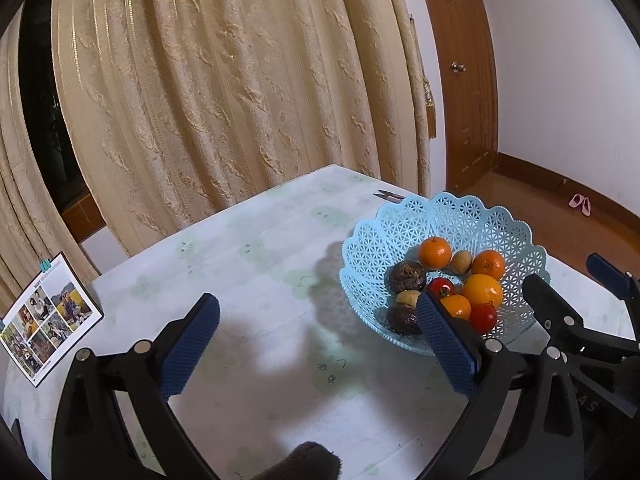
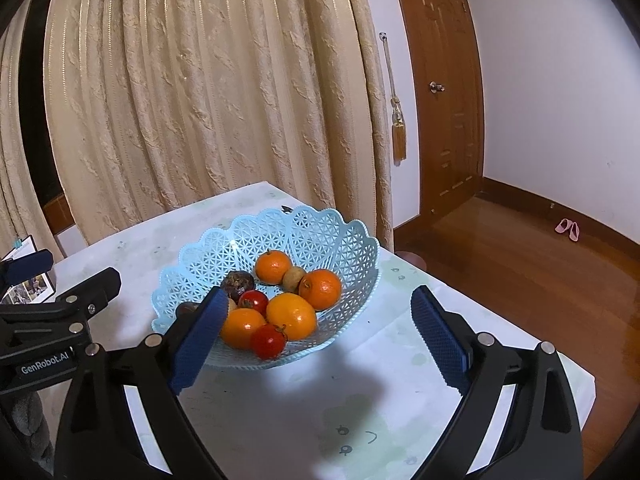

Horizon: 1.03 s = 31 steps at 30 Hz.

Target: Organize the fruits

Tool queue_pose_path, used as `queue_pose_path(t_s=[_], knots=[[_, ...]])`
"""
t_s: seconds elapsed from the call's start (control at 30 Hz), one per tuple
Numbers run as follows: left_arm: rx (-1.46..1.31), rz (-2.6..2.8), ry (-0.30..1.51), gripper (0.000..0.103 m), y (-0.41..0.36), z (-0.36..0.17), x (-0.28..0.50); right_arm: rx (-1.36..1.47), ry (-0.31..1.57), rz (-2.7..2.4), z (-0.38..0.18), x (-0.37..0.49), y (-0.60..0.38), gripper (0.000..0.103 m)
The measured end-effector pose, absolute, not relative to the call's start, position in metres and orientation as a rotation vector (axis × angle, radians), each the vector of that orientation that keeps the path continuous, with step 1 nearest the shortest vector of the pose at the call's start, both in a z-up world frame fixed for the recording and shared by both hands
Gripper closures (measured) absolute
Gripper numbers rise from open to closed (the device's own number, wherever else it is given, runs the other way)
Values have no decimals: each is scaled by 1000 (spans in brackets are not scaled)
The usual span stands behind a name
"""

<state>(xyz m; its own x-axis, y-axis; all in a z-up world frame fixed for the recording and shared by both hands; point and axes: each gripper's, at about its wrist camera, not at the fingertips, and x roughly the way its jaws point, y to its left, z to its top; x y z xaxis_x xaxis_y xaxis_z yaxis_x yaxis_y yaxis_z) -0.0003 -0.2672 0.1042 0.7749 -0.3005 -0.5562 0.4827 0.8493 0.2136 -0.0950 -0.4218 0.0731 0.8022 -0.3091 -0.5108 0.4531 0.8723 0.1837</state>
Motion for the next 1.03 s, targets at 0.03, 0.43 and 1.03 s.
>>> queue_pose_path(t_s=[0.03,0.43,1.03], knots=[[360,-435,534,5,-268,104,0,307,492,-416,72,-95,-422,9],[373,-447,526,5,-270,102,-2,299,506,-425,67,-95,-424,9],[333,-335,652,5,-211,90,14,329,608,-200,63,-90,-379,5]])
